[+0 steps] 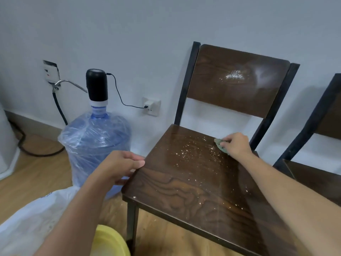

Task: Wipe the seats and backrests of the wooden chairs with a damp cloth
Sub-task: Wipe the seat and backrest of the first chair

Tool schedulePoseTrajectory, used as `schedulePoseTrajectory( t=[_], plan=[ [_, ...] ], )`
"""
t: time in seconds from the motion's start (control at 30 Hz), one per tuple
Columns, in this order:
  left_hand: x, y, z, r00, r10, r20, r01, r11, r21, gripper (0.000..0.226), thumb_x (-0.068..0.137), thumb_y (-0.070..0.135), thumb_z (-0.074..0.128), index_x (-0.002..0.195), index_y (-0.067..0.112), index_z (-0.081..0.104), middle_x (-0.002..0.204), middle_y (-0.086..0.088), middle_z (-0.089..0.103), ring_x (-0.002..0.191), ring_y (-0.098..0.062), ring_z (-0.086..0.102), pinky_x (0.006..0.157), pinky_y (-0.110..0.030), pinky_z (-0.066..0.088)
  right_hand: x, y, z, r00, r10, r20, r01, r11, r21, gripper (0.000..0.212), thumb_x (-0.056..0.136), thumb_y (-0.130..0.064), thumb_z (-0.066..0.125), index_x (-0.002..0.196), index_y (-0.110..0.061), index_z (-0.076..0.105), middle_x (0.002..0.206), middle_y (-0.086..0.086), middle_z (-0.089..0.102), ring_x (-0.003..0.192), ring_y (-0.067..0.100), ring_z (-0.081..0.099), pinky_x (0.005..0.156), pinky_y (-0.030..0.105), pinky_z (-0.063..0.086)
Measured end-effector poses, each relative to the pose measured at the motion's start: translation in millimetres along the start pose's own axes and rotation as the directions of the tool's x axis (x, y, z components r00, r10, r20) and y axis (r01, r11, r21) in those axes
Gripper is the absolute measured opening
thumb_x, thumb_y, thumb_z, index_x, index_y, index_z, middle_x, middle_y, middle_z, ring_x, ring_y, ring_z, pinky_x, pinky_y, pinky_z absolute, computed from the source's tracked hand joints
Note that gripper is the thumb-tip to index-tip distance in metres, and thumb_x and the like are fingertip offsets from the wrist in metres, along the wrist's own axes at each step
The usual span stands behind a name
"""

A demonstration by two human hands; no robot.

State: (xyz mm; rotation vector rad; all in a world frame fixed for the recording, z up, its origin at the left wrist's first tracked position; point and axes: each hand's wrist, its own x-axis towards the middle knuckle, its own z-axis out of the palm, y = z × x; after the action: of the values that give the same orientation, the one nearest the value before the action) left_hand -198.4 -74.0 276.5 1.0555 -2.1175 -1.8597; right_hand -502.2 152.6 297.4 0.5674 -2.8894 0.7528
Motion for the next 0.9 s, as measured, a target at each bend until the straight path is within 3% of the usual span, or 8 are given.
schedulePoseTrajectory(
  t=[0.17, 0.37, 0.53, 0.7, 0.8, 0.9],
  plan=[
    [4, -1, -3, 1.000, 0.000, 0.024, 0.000, 1.000, 0.016, 0.009, 0.094, 0.017, 0.073, 0.102, 0.016, 0.078, 0.093, -0.005, 0.075, 0.081, -0.019, 0.069, 0.062, -0.029, 0.050, -36, -17, 2, 0.979, -0.177, 0.102, 0.175, 0.984, 0.025, 0.026, 0.094, -0.011, 0.069, 0.119, -0.013, 0.076, 0.120, 0.007, 0.074, 0.112, 0.023, 0.064, 0.101, 0.029, 0.045],
    [5, 2, 2, 0.998, 0.061, -0.033, -0.057, 0.993, 0.100, 0.009, 0.096, 0.015, 0.070, 0.104, 0.015, 0.075, 0.107, -0.015, 0.074, 0.096, -0.028, 0.069, 0.069, -0.033, 0.053, -103, -27, -15, 0.921, -0.317, 0.226, 0.322, 0.947, 0.016, 0.027, 0.094, -0.019, 0.069, 0.119, -0.028, 0.076, 0.111, -0.007, 0.074, 0.102, 0.010, 0.062, 0.087, 0.021, 0.042],
    [1, -3, 3, 0.992, 0.098, -0.076, -0.088, 0.988, 0.124, 0.008, 0.096, 0.022, 0.072, 0.101, 0.019, 0.076, 0.098, -0.009, 0.073, 0.097, -0.027, 0.069, 0.063, -0.029, 0.049, -173, -31, -30, 0.856, -0.410, 0.315, 0.398, 0.911, 0.105, 0.028, 0.092, -0.020, 0.071, 0.117, -0.034, 0.075, 0.103, -0.020, 0.071, 0.098, -0.001, 0.062, 0.085, 0.010, 0.045],
    [-2, -11, 2, 0.980, 0.130, -0.153, -0.105, 0.981, 0.165, 0.019, 0.088, 0.037, 0.078, 0.096, 0.019, 0.079, 0.093, -0.007, 0.076, 0.087, -0.021, 0.071, 0.069, -0.034, 0.059, -234, -26, -54, 0.770, -0.454, 0.448, 0.422, 0.890, 0.176, 0.028, 0.090, -0.020, 0.074, 0.114, -0.035, 0.077, 0.102, -0.018, 0.072, 0.103, 0.003, 0.063, 0.085, 0.021, 0.054],
    [-6, -14, 3, 0.975, 0.130, -0.181, -0.103, 0.983, 0.150, 0.026, 0.085, 0.043, 0.080, 0.095, 0.019, 0.080, 0.091, -0.004, 0.076, 0.084, -0.018, 0.071, 0.069, -0.034, 0.059, -242, -23, -78, 0.723, -0.388, 0.572, 0.324, 0.921, 0.215, 0.025, 0.090, -0.021, 0.075, 0.107, -0.038, 0.078, 0.101, -0.016, 0.073, 0.099, 0.008, 0.068, 0.084, 0.025, 0.057],
    [-5, -17, 5, 0.975, 0.129, -0.179, -0.102, 0.983, 0.153, 0.027, 0.086, 0.044, 0.079, 0.094, 0.019, 0.079, 0.089, -0.003, 0.075, 0.083, -0.018, 0.070, 0.061, -0.029, 0.052, -199, -16, -85, 0.846, -0.244, 0.474, 0.185, 0.968, 0.169, 0.022, 0.091, -0.022, 0.073, 0.105, -0.039, 0.077, 0.100, -0.017, 0.074, 0.095, 0.007, 0.068, 0.080, 0.028, 0.059]
  ],
)
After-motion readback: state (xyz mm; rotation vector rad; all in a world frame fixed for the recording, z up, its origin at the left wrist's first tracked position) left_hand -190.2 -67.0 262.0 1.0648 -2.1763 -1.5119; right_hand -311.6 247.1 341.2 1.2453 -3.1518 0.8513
